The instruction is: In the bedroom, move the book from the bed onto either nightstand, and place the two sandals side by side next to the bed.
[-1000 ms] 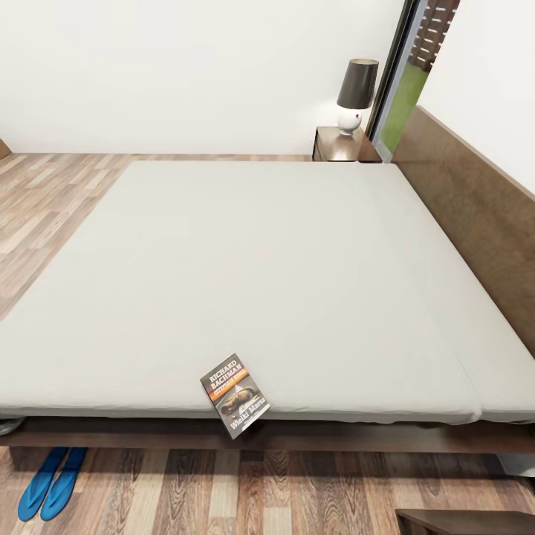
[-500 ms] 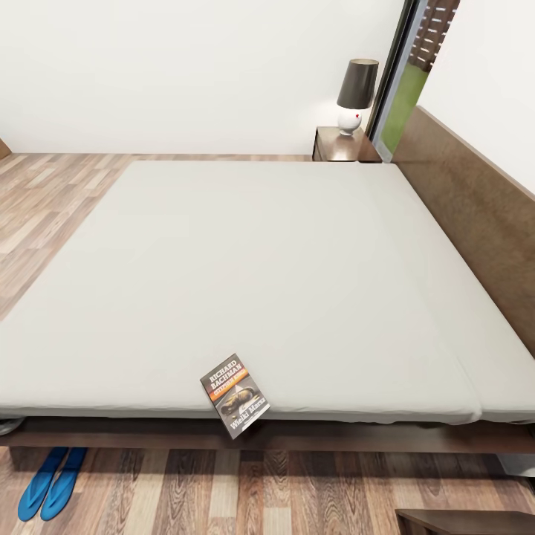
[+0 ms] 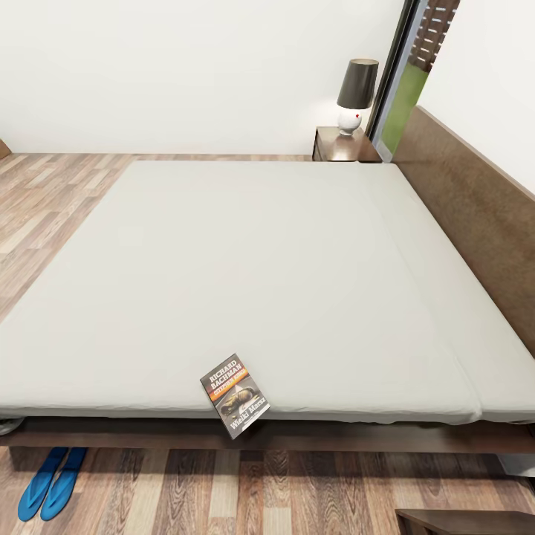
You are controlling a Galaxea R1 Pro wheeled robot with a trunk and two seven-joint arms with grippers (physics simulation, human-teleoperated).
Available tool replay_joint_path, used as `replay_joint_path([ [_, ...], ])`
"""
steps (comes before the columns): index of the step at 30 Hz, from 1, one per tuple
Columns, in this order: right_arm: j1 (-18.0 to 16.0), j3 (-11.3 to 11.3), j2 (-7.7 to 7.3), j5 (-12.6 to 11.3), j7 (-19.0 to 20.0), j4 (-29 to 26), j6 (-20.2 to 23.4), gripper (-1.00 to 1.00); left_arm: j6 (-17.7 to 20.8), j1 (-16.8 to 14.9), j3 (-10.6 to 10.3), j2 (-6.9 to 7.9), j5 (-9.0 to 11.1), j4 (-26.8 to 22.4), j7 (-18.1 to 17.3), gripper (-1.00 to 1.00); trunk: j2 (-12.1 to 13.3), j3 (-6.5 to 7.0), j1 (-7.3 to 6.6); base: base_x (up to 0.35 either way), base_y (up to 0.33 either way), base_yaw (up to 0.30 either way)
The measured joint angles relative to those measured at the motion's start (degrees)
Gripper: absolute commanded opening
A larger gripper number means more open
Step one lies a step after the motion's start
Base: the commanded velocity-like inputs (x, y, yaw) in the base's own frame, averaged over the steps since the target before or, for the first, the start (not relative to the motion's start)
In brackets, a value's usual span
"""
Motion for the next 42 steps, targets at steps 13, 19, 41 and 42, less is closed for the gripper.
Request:
replay_joint_path([
  [13, 2.0, -0.2, -1.32, -0.4, 0.2, 0.6, -9.2, 1.0, 0.1, 0.0, 0.0, -0.45, -0.1, 0.0, 0.0, 1.0, 0.0, 0.0, 0.0, 0.0, 0.0, 0.0],
  [19, 2.3, -0.2, -2.49, -0.4, 0.2, 2.0, -13.3, 1.0, 0.1, 0.0, 0.0, -0.66, -0.1, 0.0, 0.0, 1.0, 0.0, 0.0, 0.0, 0.0, 0.0, 0.0],
  [41, 3.5, 0.1, -5.16, 0.2, 0.4, 5.6, -27.4, 1.0, 0.2, 0.0, 0.0, -0.79, 0.0, 0.0, 0.0, 1.0, 0.0, 0.0, 0.0, 0.0, 0.0, 0.0],
  [42, 3.6, 0.1, -5.17, 0.2, 0.6, 5.6, -27.6, 1.0, 0.2, 0.0, 0.0, -0.79, 0.0, 0.0, 0.1, 1.0, 0.0, 0.0, 0.0, 0.0, 0.0, 0.0],
])
